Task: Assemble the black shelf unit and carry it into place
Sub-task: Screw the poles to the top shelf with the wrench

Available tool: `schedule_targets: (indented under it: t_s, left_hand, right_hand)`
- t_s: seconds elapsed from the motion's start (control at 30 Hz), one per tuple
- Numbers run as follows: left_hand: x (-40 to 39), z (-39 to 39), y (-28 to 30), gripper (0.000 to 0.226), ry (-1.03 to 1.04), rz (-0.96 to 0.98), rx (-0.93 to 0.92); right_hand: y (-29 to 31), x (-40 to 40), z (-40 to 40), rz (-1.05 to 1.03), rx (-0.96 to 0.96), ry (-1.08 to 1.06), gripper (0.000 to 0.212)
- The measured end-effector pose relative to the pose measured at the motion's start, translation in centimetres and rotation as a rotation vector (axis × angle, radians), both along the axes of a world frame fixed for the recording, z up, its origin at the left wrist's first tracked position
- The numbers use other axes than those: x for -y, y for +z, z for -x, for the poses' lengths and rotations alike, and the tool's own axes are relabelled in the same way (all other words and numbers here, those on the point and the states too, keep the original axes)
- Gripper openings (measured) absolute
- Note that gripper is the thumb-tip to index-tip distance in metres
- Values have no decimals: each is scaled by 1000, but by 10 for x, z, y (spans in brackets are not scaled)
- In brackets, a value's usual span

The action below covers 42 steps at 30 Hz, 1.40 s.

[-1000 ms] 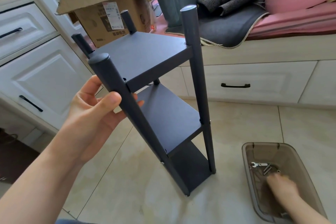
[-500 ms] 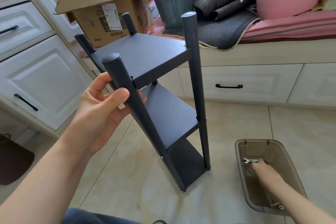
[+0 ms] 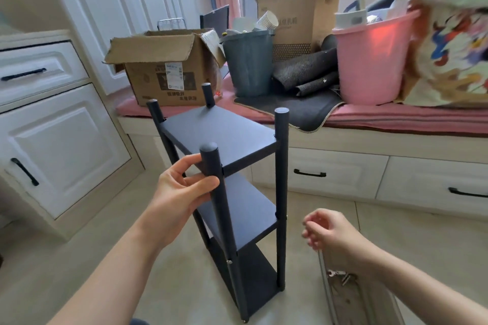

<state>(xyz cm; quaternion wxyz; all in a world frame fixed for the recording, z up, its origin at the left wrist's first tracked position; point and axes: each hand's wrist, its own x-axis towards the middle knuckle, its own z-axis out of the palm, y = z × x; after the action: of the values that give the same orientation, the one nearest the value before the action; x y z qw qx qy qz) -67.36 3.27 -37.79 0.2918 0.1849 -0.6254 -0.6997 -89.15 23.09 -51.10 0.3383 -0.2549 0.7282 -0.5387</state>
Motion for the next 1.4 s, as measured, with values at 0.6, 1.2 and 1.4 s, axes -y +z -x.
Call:
schedule_targets:
  t_s: [0.6, 1.2, 1.4]
  left_hand:
    - [4, -34, 7, 46, -93, -35, 7]
    - [18, -44, -1, 45, -90, 18, -8]
    - [9, -51, 2, 43, -25, -21, -97]
  right_hand:
    - [155, 98, -109, 436, 895, -129, 23]
    - [148, 100, -109, 470, 876, 83, 16]
    - [162, 101, -114, 428, 756, 113, 17]
